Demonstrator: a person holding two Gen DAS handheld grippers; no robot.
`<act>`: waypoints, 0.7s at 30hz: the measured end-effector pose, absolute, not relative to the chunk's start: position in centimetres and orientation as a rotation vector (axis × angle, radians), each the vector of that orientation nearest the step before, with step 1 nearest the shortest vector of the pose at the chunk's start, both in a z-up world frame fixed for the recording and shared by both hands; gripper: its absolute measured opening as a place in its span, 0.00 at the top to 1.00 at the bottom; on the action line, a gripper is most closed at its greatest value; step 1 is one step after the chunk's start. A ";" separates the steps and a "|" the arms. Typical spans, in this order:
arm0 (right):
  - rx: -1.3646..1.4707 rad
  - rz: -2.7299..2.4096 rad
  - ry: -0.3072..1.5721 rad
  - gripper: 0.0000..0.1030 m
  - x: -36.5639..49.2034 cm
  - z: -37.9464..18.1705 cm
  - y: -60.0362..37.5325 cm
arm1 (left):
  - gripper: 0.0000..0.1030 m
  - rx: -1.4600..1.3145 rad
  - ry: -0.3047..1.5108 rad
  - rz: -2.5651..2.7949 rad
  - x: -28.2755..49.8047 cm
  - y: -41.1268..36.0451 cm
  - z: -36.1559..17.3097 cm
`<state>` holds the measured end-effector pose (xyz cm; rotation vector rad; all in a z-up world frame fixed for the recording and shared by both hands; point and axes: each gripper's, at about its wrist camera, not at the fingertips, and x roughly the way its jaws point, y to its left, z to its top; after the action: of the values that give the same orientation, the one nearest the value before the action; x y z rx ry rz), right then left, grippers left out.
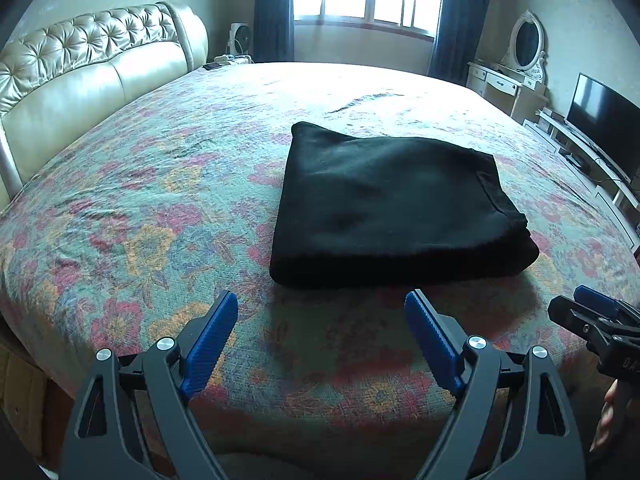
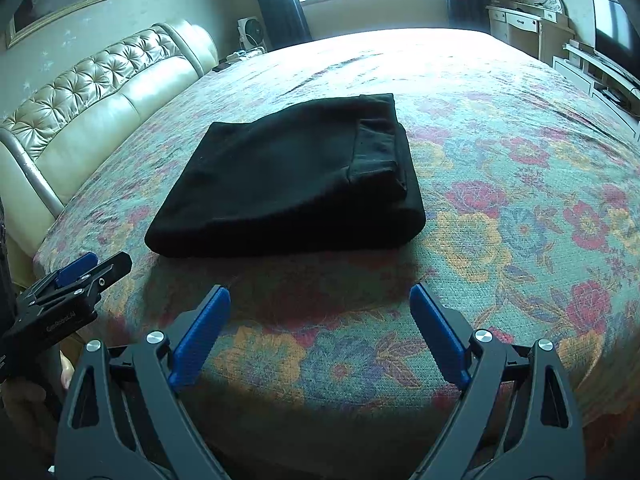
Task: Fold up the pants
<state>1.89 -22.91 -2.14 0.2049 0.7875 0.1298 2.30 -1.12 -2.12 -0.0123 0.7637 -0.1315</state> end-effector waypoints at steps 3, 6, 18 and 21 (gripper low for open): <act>0.204 0.130 0.789 0.11 1.9 -2.2 -22.9 | 0.17 -0.004 0.763 -0.144 2.4 -1.4 -2.0; 0.204 0.132 0.789 0.11 1.9 -2.2 -22.9 | 0.17 0.004 0.762 -0.148 2.3 -1.7 -2.0; 0.208 0.137 0.790 0.11 1.7 -2.2 -22.9 | 0.17 0.013 0.716 -0.137 2.0 -1.9 -1.1; 0.209 0.137 0.791 0.11 1.7 -2.2 -23.0 | 0.17 0.022 0.695 -0.153 1.8 -2.2 -0.8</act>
<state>1.68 -22.96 -2.22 0.2090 0.7910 0.1366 1.77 -2.15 -0.75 0.0222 0.6945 -0.1525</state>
